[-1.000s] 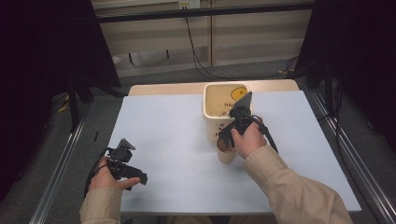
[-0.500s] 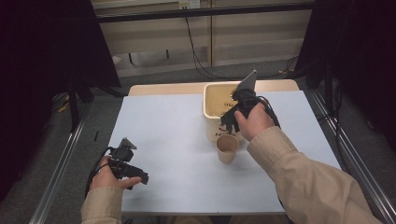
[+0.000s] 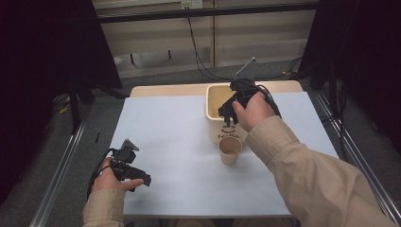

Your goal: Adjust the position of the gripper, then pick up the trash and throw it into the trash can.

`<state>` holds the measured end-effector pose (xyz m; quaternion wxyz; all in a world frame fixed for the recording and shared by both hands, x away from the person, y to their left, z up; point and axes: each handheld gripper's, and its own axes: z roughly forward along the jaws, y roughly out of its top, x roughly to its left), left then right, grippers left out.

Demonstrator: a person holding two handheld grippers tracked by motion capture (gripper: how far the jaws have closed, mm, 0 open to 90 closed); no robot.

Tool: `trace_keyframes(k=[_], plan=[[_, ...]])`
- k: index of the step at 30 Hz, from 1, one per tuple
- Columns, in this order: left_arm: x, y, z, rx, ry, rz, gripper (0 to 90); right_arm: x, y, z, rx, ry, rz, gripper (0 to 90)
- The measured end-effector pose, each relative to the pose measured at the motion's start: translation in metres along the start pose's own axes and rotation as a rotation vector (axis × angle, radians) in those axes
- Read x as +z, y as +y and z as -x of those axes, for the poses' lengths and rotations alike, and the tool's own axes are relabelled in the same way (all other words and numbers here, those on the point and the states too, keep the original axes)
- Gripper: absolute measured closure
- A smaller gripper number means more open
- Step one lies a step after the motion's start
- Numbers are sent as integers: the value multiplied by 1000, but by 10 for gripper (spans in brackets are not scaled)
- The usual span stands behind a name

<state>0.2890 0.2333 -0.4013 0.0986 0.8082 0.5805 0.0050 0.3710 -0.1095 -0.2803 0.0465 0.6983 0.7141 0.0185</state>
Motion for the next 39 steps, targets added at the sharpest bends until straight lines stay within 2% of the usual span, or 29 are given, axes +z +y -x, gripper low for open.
trace_keyframes(k=[1, 9, 12, 13, 16, 20, 22, 24, 27, 32, 39], plan=[[0, 0, 0, 0, -2, 0, 99, 2, 0, -7, -3, 7, -3, 52], [-1, 0, 0, 0, 3, 4, 99, 7, 2, -28, -39, 15, -5, 52], [-1, 0, -2, 7, -2, -1, 99, 8, 3, -30, -30, 9, -5, 51], [-1, -1, -1, -4, -7, 5, 99, 8, 3, -30, -30, 9, -5, 51], [-1, -1, -1, -5, -1, 4, 99, 9, 3, -30, -38, 6, 4, 50], [-1, -2, -1, 11, 4, -1, 101, 12, 3, -30, -33, 5, -3, 51], [0, -3, 1, -6, 3, 5, 101, 12, 4, -30, -37, 7, 0, 51], [-1, -3, 0, 9, 5, 8, 102, 15, 3, -30, -31, 8, 3, 47], [-1, -3, 0, 18, 4, -2, 103, 23, 2, -30, -35, 12, -10, 55], [-2, -4, 0, 6, 3, 4, 104, 34, 1, -28, -28, 17, -1, 51], [-2, -4, 0, 2, 3, 13, 104, 53, -4, -27, -11, 33, -19, 61]])
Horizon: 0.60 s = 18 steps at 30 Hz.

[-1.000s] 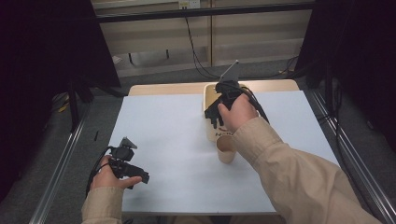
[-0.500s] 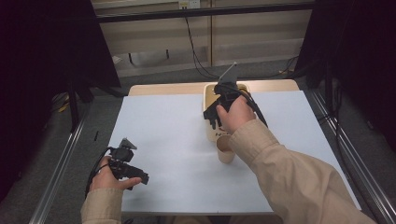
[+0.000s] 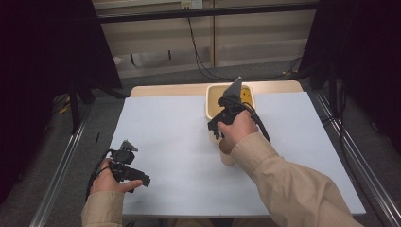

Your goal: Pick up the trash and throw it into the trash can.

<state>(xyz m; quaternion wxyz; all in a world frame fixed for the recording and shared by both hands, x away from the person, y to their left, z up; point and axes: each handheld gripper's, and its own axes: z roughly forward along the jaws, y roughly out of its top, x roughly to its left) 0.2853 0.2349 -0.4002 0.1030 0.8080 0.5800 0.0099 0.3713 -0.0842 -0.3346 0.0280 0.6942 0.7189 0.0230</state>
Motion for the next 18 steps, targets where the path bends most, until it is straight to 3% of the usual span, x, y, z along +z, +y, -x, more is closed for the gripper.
trace_keyframes(k=[5, 18], plan=[[0, 0, 0, 1, -2, 0, 104, 11, -3, -1, 2, -22, 5, 56], [-1, 0, -1, 1, -3, 3, 105, 38, -9, -6, 21, 3, 29, 69]])
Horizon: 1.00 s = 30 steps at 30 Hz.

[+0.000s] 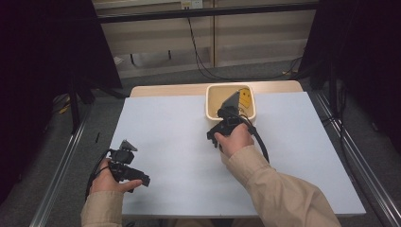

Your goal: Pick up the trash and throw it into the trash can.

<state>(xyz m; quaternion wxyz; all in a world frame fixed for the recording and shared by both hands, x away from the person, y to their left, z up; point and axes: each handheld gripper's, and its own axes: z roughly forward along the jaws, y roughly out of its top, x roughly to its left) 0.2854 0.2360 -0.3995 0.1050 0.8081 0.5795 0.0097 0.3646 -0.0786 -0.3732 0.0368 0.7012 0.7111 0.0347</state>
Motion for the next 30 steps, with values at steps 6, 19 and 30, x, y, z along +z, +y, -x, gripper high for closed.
trace_keyframes(k=[6, 19, 30], plan=[[0, 0, 0, 1, -3, 3, 109, 8, -2, 0, 3, 6, 2, 93], [-1, 1, -1, 6, 1, -2, 112, 15, -6, 2, 10, 4, -25, 199], [0, 1, 0, 2, -7, -3, 112, -6, -7, 12, -6, 7, -13, 208]])
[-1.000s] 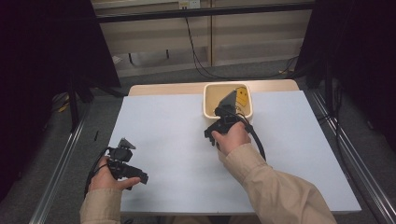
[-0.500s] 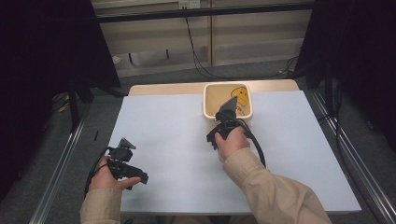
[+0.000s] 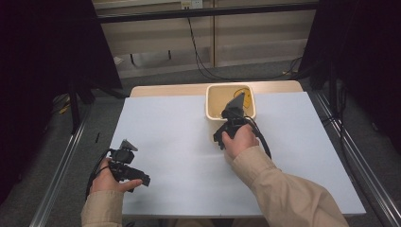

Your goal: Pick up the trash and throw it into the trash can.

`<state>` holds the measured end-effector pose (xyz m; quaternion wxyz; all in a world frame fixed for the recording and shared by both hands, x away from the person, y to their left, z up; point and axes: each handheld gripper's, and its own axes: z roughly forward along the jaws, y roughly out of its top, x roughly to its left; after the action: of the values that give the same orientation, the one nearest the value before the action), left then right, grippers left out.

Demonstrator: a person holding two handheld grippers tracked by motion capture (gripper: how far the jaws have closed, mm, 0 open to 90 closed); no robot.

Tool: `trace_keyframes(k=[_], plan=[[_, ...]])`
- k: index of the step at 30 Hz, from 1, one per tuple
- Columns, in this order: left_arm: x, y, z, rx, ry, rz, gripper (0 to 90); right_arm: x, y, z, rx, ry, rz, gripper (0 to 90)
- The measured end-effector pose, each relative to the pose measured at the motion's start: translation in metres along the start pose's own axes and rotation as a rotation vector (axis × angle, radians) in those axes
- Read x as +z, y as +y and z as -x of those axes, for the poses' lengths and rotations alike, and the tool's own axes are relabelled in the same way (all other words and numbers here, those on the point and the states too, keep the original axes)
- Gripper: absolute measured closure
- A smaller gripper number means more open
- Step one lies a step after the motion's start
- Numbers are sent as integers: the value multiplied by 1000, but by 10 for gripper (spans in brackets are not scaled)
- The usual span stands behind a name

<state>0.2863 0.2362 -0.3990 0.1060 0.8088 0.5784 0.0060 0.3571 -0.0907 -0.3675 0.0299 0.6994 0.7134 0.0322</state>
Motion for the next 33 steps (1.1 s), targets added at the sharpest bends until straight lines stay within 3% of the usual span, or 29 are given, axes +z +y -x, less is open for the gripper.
trace_keyframes(k=[2, 16, 22, 33], plan=[[0, 0, -1, 2, 7, 5, 113, -9, 1, 3, -8, -18, -3, 210], [-2, 0, 0, 2, -1, -1, 119, -56, 11, 11, -11, 1, 3, 213], [-2, 0, 0, -3, -3, 2, 120, -77, 16, 12, -43, -5, -8, 214], [-2, 1, 0, 0, -9, -4, 120, -112, 28, 16, -55, -9, 0, 216]])
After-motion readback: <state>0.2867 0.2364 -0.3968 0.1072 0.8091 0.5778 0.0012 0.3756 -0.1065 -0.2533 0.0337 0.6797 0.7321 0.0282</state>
